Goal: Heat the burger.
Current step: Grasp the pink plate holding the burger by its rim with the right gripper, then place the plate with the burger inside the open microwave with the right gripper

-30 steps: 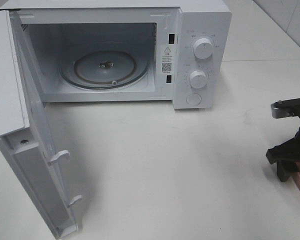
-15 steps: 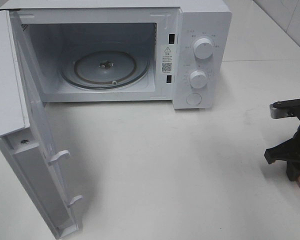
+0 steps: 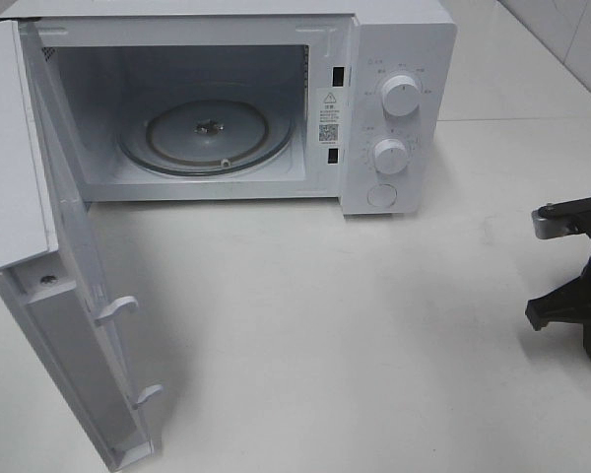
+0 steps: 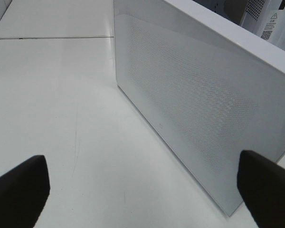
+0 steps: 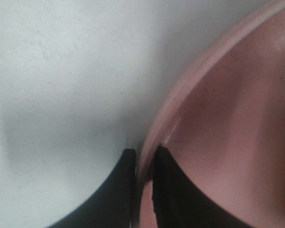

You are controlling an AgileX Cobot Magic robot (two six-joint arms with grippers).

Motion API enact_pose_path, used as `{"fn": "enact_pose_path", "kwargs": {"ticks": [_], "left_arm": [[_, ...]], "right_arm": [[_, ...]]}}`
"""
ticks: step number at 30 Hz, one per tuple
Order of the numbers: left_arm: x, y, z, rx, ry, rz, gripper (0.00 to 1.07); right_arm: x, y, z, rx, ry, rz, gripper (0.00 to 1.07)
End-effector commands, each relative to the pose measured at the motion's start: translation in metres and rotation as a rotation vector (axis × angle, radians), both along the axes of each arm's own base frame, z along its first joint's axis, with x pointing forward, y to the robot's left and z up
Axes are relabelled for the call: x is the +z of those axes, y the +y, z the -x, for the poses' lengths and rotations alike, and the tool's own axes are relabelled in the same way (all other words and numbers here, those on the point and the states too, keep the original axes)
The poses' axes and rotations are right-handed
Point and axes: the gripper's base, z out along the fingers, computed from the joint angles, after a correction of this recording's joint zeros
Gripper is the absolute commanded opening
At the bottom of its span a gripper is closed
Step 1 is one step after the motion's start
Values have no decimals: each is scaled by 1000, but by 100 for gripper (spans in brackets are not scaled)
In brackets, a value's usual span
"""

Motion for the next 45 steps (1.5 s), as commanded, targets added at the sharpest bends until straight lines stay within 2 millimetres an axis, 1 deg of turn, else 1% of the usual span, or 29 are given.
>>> {"fn": "enact_pose_path", "kwargs": {"ticks": [1, 4, 6, 14, 17, 25, 30, 38, 39, 40, 41, 43, 45], "left_arm": [[0, 0, -1, 1, 1, 2, 100], [0, 0, -1, 1, 1, 2, 100], [0, 0, -1, 1, 1, 2, 100], [0, 0, -1, 1, 1, 2, 100], [0, 0, -1, 1, 1, 2, 100], [0, 0, -1, 1, 1, 2, 100], [0, 0, -1, 1, 1, 2, 100], [0, 0, -1, 1, 1, 2, 100], [0, 0, -1, 1, 1, 2, 100], [0, 0, -1, 1, 1, 2, 100], [0, 0, -1, 1, 1, 2, 100], [0, 0, -1, 1, 1, 2, 100], [0, 0, -1, 1, 1, 2, 100]], "right_arm": [[2, 7, 5, 8, 21, 43, 0], [6, 8, 6, 18, 10, 80, 0], [14, 9, 6, 21, -14, 130, 0], [18, 14, 10, 42, 3, 243, 0], [20, 18, 11, 58, -7, 299, 0], [24, 28, 14, 102, -6, 380, 0], [25, 33, 16, 124, 5, 401, 0], [27, 48, 21, 182, 9, 421, 0], [30, 53, 25, 205, -4, 419, 0], [30, 53, 25, 205, -4, 419, 0], [35, 58, 31, 226, -23, 410, 0], [36, 59, 33, 234, -28, 408, 0], [43, 65, 42, 263, -50, 402, 0]]}}
